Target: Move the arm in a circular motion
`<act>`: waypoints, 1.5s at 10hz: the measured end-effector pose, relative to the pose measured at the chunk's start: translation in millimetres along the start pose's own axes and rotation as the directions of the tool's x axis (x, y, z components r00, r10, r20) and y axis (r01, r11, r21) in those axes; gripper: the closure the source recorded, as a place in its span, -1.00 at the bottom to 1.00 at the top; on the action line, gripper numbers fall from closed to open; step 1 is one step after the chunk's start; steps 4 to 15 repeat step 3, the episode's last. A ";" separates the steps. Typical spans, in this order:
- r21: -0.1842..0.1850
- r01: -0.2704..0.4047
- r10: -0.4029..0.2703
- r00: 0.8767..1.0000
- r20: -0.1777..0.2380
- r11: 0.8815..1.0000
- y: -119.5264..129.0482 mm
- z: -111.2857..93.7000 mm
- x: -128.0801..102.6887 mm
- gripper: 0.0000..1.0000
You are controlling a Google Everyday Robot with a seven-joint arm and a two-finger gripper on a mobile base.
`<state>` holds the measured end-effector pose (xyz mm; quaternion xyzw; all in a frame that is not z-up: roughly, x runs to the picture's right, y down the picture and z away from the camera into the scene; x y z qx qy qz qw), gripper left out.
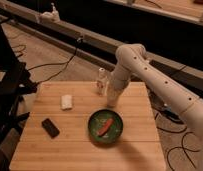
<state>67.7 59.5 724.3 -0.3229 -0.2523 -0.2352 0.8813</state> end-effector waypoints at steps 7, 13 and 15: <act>-0.027 -0.108 0.109 0.994 0.026 0.994 55.4 0.6 10.0 0.91; -0.027 -0.108 0.109 0.994 0.026 0.994 55.4 0.6 10.0 0.91; -0.027 -0.108 0.109 0.994 0.026 0.994 55.4 0.6 10.0 0.91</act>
